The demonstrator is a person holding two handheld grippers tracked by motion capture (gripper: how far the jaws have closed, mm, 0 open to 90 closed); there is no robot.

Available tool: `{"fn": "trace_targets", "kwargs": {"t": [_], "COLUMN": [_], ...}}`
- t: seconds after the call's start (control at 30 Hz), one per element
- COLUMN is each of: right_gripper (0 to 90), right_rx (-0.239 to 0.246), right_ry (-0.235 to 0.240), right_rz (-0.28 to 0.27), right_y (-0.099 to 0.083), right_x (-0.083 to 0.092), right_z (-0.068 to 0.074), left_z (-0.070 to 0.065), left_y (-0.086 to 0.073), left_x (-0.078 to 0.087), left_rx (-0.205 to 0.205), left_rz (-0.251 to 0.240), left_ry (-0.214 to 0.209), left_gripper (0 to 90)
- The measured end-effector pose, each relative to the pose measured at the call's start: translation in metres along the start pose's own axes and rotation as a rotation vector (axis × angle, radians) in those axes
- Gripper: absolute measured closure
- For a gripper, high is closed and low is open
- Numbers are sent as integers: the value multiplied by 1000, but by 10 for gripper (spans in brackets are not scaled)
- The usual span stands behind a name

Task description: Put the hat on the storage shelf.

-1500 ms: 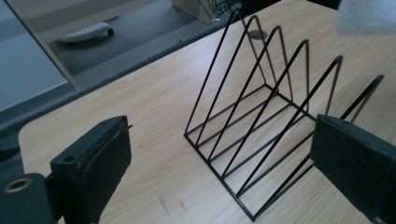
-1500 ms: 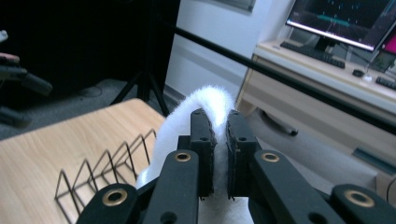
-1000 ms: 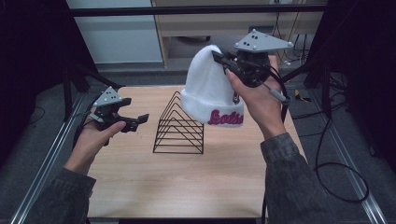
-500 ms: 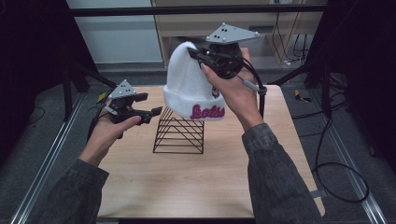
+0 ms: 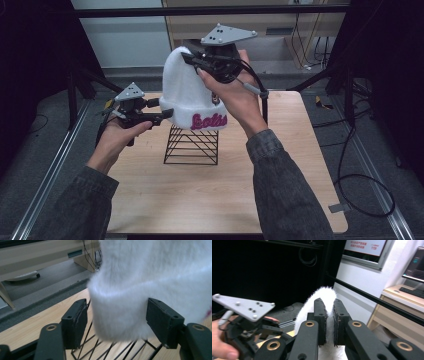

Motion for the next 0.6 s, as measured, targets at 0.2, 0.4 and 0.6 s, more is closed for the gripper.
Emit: {"fn": "trace_targets", "kwargs": {"t": [0.2,0.4,0.6], "right_gripper": [840,839,839], "right_rx": [14,29,2], "right_ry": [26,9,-20], "right_rz": [9,34,23], "right_y": [-1,-4,-10], "right_x": [-7,-6,0], "right_z": [6,3,-9], "left_z": [2,-3,-6], "left_y": [-1,1,4], "left_x": [1,8,16], "left_rx": [22,-29,-37], "left_rz": [32,39,5], "left_ry": [-16,16,49], "left_gripper": [608,734,745]}}
Point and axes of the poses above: each handheld gripper's, and its own axes: x roughly backward along the jaws, y roughly out of its top, z roughly to its left, the point moved 2 cm from there along -x, roughly forward along the jaws, and after that the axes turned 4 degrees about y, right-handed, at the moved point
